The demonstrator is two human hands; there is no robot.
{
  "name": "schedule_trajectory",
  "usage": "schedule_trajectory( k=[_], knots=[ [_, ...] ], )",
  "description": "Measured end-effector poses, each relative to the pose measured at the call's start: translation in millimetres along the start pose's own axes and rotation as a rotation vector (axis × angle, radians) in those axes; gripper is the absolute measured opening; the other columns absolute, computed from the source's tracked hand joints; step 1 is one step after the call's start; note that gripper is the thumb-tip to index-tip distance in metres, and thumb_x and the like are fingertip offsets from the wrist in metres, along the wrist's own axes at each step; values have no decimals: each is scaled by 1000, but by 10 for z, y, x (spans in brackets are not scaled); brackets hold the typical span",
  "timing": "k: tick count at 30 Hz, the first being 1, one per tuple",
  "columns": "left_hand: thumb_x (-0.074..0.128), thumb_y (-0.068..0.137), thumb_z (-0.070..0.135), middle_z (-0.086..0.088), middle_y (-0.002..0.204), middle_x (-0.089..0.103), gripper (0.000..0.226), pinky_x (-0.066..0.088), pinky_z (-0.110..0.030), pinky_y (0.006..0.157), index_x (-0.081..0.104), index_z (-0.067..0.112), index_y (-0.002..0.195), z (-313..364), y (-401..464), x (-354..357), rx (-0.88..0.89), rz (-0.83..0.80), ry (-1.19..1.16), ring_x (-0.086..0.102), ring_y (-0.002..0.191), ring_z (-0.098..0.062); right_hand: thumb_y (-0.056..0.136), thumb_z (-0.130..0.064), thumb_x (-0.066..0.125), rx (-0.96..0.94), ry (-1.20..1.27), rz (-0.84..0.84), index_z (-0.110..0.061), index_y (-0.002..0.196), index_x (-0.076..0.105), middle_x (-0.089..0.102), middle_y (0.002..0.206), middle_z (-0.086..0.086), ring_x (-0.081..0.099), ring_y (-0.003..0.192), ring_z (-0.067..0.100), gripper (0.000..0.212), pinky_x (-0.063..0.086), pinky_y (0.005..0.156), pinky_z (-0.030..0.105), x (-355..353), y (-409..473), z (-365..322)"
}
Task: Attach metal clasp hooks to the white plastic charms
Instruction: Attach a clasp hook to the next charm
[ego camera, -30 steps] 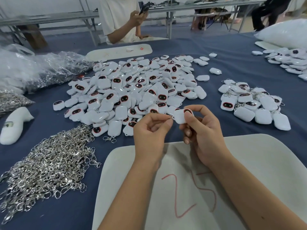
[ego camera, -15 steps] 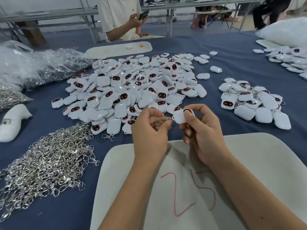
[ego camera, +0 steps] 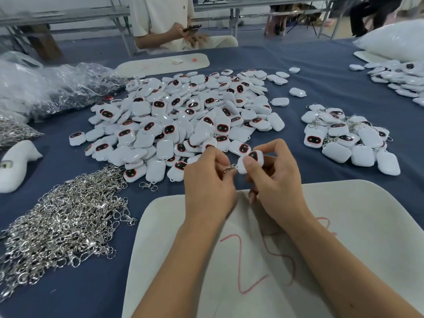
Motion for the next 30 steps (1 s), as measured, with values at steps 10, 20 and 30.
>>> schedule_trajectory(
  k=[10, 20, 30],
  knots=[
    [77, 82, -5, -6, 86, 78, 25, 55, -25, 79, 78, 20, 80, -284, 26, 181, -357, -179, -805, 72, 83, -15, 102, -17, 63, 182, 485, -59, -10, 108, 64, 60, 67, 11, 42, 49, 15, 9, 41, 41, 26, 68, 78, 97],
    [71, 90, -3, -1, 73, 73, 20, 55, -23, 67, 73, 15, 80, -160, 46, 137, -189, -176, -640, 67, 69, -11, 106, -10, 58, 196, 475, -63, -8, 109, 63, 60, 66, 12, 42, 48, 14, 6, 38, 40, 24, 72, 76, 118],
    [71, 88, 10, 12, 71, 68, 14, 48, -19, 66, 67, 20, 79, -47, 27, 65, 93, -67, -194, 63, 68, -8, 95, -23, 70, 178, 417, 2, -16, 99, 67, 60, 63, 8, 42, 44, 14, 8, 37, 38, 24, 33, 90, 162]
  ],
)
Point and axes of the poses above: each hand's wrist, its own y-axis towards the middle knuckle, its own x-axis out of the palm, z = x × y, the point moved 8 cm from there along y, towards the middle knuckle
